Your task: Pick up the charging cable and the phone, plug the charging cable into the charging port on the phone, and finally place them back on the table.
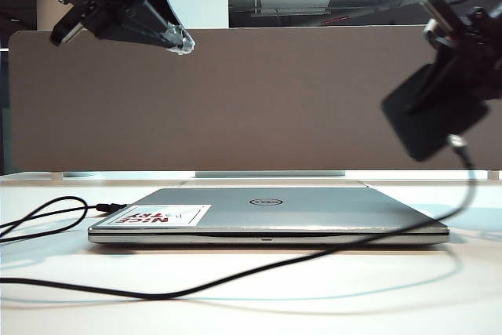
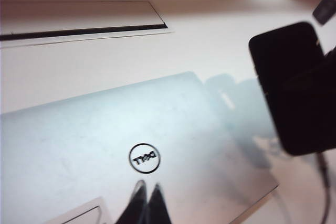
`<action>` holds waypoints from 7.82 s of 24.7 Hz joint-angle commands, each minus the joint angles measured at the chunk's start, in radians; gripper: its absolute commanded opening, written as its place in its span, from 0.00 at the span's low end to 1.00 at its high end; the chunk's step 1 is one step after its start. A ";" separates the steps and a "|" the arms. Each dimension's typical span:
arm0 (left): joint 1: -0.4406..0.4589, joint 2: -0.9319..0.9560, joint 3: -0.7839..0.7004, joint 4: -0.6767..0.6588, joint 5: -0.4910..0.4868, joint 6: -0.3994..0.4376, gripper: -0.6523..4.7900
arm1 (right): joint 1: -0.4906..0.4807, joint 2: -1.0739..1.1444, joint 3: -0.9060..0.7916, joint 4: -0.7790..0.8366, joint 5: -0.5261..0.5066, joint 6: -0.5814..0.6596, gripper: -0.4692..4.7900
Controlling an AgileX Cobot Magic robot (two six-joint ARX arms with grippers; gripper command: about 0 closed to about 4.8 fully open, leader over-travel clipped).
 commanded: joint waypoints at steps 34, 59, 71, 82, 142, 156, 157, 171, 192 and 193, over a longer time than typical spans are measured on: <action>0.056 -0.005 0.128 -0.173 0.000 0.099 0.11 | -0.054 0.312 0.101 -0.157 0.101 -0.207 0.09; 0.057 -0.119 0.163 -0.335 0.000 0.164 0.11 | 0.053 -0.193 0.145 -0.127 0.439 -0.203 0.08; 0.057 -0.350 0.097 -0.501 -0.001 0.161 0.11 | 0.270 -0.821 -0.372 0.250 0.686 -0.105 0.08; 0.057 -0.654 -0.279 -0.259 -0.001 0.162 0.11 | 0.269 -1.256 -0.708 0.307 0.663 -0.101 0.08; 0.616 -1.154 -0.754 -0.011 -0.001 0.312 0.11 | 0.268 -1.315 -0.755 0.283 0.665 -0.101 0.08; 0.615 -1.154 -0.754 -0.011 -0.001 0.312 0.11 | 0.268 -1.315 -0.755 0.284 0.665 -0.101 0.08; 0.615 -1.154 -0.754 -0.011 -0.001 0.312 0.11 | 0.268 -1.315 -0.755 0.283 0.665 -0.101 0.08; 0.615 -1.154 -0.754 -0.011 -0.001 0.312 0.11 | 0.248 -1.320 -0.798 0.340 0.811 -0.108 0.08; 0.615 -1.154 -0.754 -0.011 -0.001 0.312 0.11 | -0.001 -1.526 -1.106 0.674 0.743 -0.108 0.08; 0.615 -1.154 -0.754 -0.011 -0.001 0.312 0.11 | 0.000 -1.526 -1.107 0.674 0.743 -0.108 0.08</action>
